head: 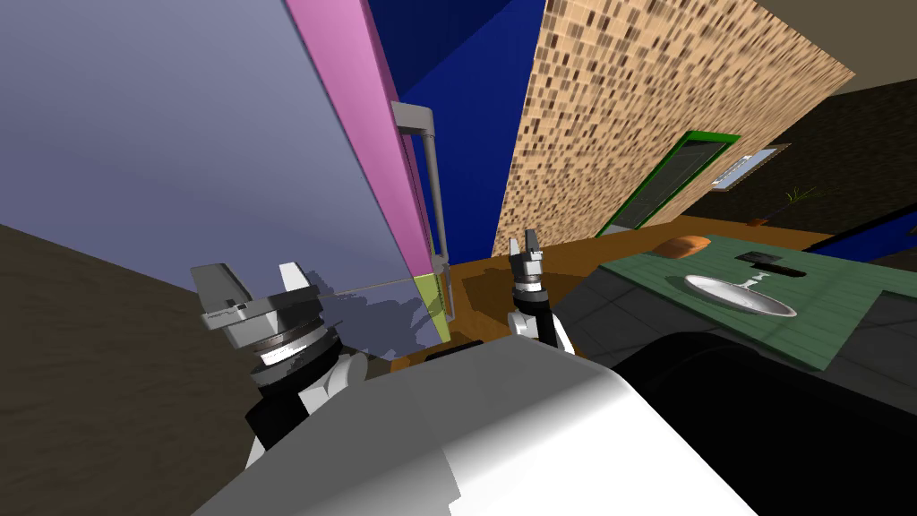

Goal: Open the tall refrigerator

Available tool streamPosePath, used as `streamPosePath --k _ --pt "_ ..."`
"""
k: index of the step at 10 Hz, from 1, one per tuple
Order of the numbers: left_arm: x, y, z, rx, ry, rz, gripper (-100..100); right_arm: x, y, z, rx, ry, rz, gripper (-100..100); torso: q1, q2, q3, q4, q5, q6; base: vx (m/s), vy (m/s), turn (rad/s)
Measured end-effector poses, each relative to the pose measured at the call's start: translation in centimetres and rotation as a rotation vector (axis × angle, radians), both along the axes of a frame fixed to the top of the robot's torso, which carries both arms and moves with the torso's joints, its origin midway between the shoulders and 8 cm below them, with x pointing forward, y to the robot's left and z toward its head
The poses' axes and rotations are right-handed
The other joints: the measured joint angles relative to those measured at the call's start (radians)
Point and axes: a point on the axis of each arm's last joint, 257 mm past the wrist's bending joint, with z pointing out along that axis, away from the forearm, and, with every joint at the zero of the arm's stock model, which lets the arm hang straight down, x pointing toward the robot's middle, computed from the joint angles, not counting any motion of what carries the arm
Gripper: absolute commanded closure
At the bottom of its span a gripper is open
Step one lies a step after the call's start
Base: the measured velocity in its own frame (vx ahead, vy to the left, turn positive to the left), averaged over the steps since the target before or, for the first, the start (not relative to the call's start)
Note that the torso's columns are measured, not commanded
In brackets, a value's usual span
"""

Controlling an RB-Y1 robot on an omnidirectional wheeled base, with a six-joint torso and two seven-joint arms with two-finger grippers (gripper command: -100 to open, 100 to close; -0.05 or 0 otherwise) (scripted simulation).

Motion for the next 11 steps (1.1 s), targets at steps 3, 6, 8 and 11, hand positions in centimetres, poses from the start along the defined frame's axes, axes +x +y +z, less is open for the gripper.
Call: streamPosePath --k 3,6,8,11 --pt "0.0 0.0 0.01 0.0 0.0 0.0 0 0.0 0.0 0.01 0.0 0.0 0.0 0 0.0 0.175 -0.351 0.176 0.0 0.0 0.0 0.0 0.0" --pt "-0.01 0.0 0.01 0.0 0.0 0.0 0 -0.01 0.0 0.01 0.0 0.0 0.0 0 0.0 0.396 -0.792 0.396 0.0 0.0 0.0 0.0 0.0" --pt "-0.01 0.0 0.01 0.0 0.0 0.0 0 -0.01 0.0 0.01 0.0 0.0 0.0 0 0.0 0.544 -1.087 0.544 0.0 0.0 0.0 0.0 0.0" --pt "0.16 -0.26 0.02 0.014 0.005 -0.009 -100 0.0 0.0 0.0 0.0 0.0 0.0 0 0.0 0.725 -1.451 0.724 0.0 0.0 0.004 -0.011 0.017"
